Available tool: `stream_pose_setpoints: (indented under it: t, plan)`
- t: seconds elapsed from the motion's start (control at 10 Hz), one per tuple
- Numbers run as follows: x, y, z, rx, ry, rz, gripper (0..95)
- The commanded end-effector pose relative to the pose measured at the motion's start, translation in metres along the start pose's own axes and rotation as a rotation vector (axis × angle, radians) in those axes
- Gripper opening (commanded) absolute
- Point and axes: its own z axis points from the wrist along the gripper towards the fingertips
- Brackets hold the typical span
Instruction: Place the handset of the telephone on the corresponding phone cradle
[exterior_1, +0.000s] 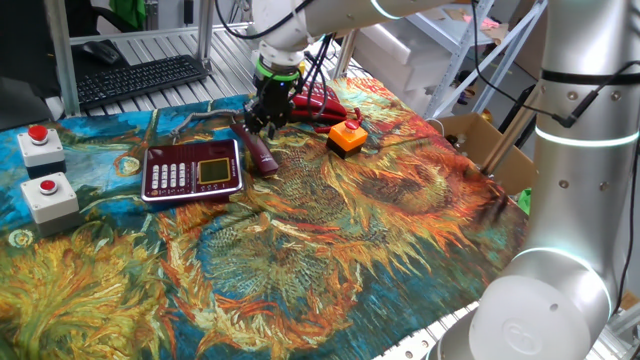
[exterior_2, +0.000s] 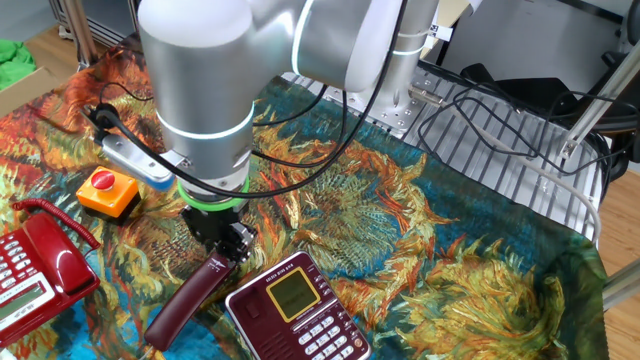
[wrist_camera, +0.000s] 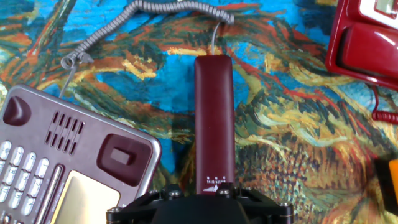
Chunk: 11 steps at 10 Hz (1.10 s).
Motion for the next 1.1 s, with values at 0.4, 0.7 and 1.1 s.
stream_pose_setpoints:
  t: [0.4,0.7,1.1]
  plan:
    - [-0.026,0.004,0.019,0.011,-0.010,0.049,19.0]
    - [-0.046,-0.004,0.033,0.005,-0.011,0.060,19.0]
    - [-0.062,-0.012,0.046,0.003,-0.008,0.063,19.0]
